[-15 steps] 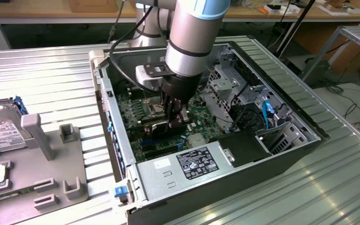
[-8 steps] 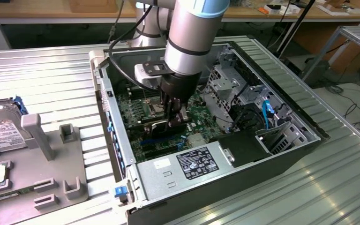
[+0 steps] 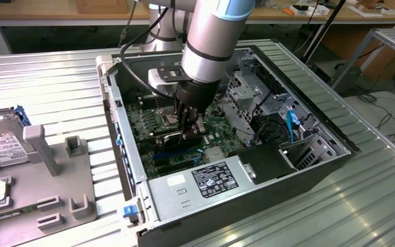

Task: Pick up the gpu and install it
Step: 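Insert the gpu into the slot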

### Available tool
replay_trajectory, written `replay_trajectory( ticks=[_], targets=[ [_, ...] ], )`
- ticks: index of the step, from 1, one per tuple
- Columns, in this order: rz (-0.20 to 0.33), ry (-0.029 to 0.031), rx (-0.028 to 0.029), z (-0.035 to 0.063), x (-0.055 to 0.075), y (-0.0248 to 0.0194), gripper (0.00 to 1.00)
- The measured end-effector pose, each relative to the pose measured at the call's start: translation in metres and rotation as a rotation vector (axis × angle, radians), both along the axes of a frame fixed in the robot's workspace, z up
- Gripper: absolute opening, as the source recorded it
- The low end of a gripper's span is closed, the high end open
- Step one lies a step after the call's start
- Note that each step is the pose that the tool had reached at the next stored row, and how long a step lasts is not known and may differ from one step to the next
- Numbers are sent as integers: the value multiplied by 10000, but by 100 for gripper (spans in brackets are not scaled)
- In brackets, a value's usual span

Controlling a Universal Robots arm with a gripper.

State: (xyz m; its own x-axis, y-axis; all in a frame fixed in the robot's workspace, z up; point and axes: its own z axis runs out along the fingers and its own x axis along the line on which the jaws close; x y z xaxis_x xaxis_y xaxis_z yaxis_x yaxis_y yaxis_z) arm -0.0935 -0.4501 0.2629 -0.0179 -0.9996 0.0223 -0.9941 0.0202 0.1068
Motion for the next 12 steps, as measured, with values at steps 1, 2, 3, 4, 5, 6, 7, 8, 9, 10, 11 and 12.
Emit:
replay_trajectory(
  ticks=[1, 2, 3, 4, 5, 6, 7, 8, 9, 10, 11, 12],
  targets=[
    [0, 0, 0, -1, 0, 0, 27],
    [0, 0, 0, -20, 0, 0, 27],
    [2, 1, -3, -26, -2, 0, 27],
    [0, -1, 1, -31, -5, 0, 27],
    [1, 0, -1, -52, -8, 0, 27],
    [-1, 0, -1, -54, -8, 0, 27],
    [0, 0, 0, -54, -8, 0, 27],
    [0, 1, -4, -69, -8, 0, 27],
    [-2, 1, 1, -86, -9, 0, 27],
    [-1, -3, 0, -88, -8, 1, 27],
    [-1, 1, -4, -45, -8, 0, 40],
    [-1, 3, -5, 114, -8, 1, 40]
  ],
)
